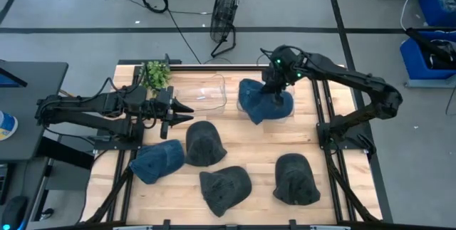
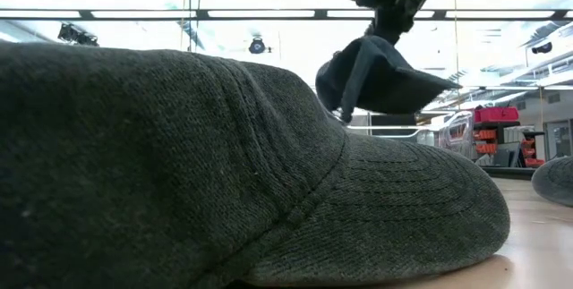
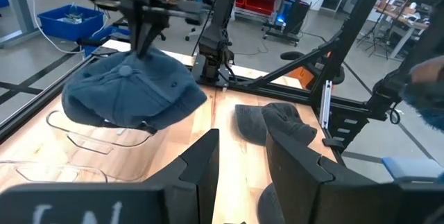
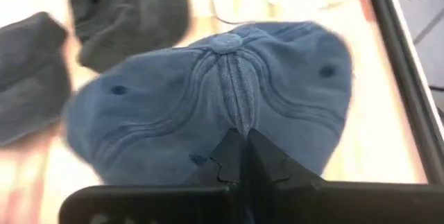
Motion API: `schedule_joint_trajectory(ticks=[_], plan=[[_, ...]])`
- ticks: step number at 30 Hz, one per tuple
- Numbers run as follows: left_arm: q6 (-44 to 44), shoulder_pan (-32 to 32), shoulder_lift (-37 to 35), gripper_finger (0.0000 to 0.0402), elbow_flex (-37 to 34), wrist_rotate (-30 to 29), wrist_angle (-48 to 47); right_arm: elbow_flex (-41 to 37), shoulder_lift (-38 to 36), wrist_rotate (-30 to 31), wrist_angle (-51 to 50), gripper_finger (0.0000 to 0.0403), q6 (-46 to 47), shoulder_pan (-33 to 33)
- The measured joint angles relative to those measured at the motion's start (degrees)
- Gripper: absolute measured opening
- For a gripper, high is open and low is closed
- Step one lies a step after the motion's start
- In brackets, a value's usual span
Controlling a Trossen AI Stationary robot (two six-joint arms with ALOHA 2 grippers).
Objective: Pick & Place hat
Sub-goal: Put the right blue cap into the right transparent bin, then put the blue cap into the right transparent bin
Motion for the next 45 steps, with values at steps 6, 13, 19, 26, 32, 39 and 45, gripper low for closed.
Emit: schedule_joint_trajectory(ticks=[6,13,19,26,32,39,45], plan=[[-0.01,-0.01,-0.01,0.0126,0.00,-0.01,0.00,-4.99,1.57,-6.76,2.56,0.0006,1.76,-2.39],[-0.02,-0.02,-0.02,0.0126,0.00,0.00,0.02,-7.10,3.65,-10.58,3.60,0.0011,-1.44,-3.51],[-0.02,0.00,-0.01,0.0126,0.00,0.00,0.02,-7.29,4.33,-1.67,3.90,0.0037,-1.83,-3.89],[-0.02,0.00,-0.01,0.0126,0.00,-0.01,0.02,-7.27,4.33,4.31,3.84,0.0078,-2.39,-3.77],[-0.02,0.00,0.00,0.0126,0.00,0.00,0.02,-3.96,4.33,10.27,2.51,0.0115,-2.40,-3.74],[-0.04,-0.01,0.00,0.0126,0.00,-0.02,0.03,5.61,4.33,13.17,-3.24,0.0140,-1.88,-2.73],[-0.02,0.00,0.01,0.0126,0.00,-0.02,-0.28,10.99,4.26,5.62,-4.17,0.0141,1.06,1.23]])
